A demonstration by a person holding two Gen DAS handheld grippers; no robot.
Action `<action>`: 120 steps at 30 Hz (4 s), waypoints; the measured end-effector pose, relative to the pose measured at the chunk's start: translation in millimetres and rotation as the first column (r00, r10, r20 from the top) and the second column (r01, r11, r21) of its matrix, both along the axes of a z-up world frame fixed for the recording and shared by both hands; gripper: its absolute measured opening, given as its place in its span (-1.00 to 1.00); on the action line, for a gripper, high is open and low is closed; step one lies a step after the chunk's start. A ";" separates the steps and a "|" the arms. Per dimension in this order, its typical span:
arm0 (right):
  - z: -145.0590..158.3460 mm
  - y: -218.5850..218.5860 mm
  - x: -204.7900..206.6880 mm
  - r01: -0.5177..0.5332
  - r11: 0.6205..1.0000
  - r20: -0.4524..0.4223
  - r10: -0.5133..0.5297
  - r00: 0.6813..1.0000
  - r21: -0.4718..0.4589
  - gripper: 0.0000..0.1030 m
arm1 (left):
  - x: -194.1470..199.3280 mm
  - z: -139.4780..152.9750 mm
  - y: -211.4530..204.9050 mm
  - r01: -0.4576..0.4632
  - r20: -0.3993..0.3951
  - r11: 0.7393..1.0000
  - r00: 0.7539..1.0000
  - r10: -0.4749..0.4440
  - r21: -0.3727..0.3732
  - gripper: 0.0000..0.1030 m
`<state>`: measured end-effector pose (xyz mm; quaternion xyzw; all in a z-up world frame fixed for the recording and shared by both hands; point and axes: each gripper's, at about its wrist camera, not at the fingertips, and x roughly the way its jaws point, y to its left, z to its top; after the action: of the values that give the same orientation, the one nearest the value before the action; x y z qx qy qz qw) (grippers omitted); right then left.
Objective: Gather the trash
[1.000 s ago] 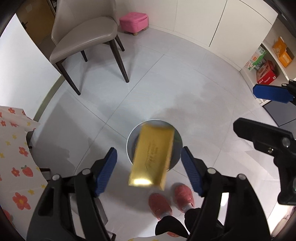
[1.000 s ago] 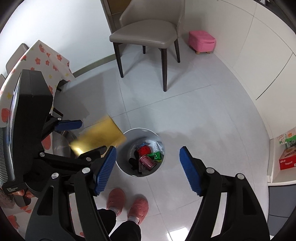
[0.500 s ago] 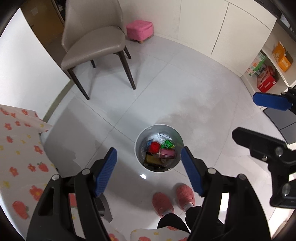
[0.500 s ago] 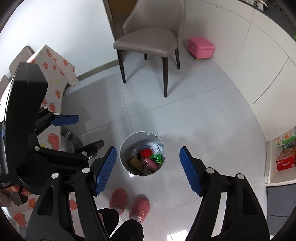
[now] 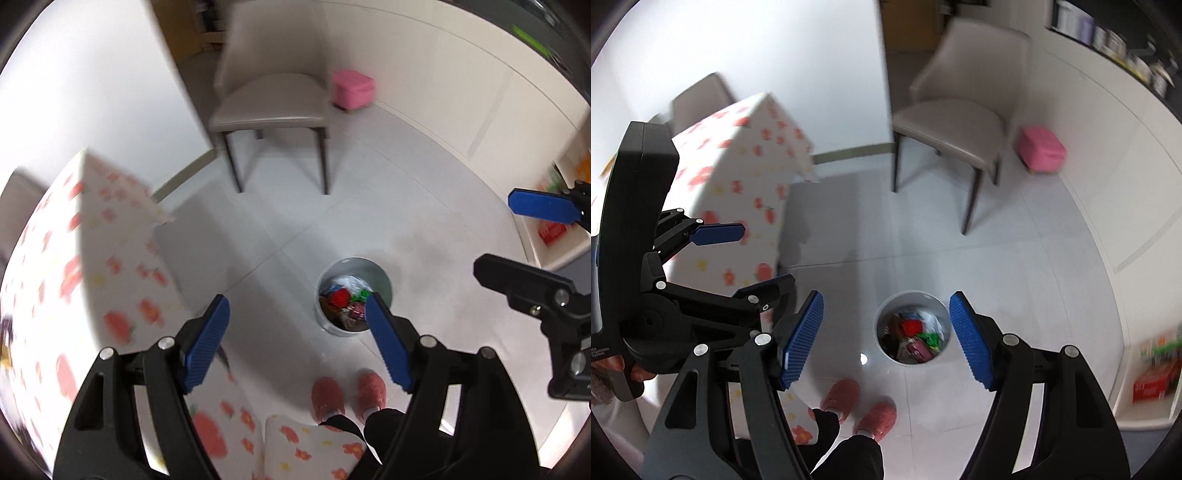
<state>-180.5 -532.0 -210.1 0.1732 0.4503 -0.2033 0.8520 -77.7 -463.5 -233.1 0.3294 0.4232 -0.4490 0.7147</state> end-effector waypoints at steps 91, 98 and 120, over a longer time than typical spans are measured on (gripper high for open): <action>28.9 691.1 642.1 -0.876 0.462 0.130 0.886 0.446 -0.140 0.45 | 433.4 -14.3 742.0 -0.958 0.044 0.279 0.277 0.960 -0.068 -0.34; 20.6 698.7 645.2 -0.884 0.446 0.105 0.894 0.435 -0.139 0.25 | 444.1 -12.8 770.6 -0.974 0.028 0.215 0.213 0.977 -0.078 -0.64; 44.5 691.0 607.2 -0.887 0.431 0.128 0.901 0.413 -0.169 -1.00 | 438.5 15.4 780.0 -0.973 0.013 0.187 0.187 0.982 -0.132 -0.70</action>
<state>426.6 159.0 -165.7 -0.1056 0.3775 0.2832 0.8753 360.9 316.5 -217.7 -0.0280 0.4802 0.1049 0.8704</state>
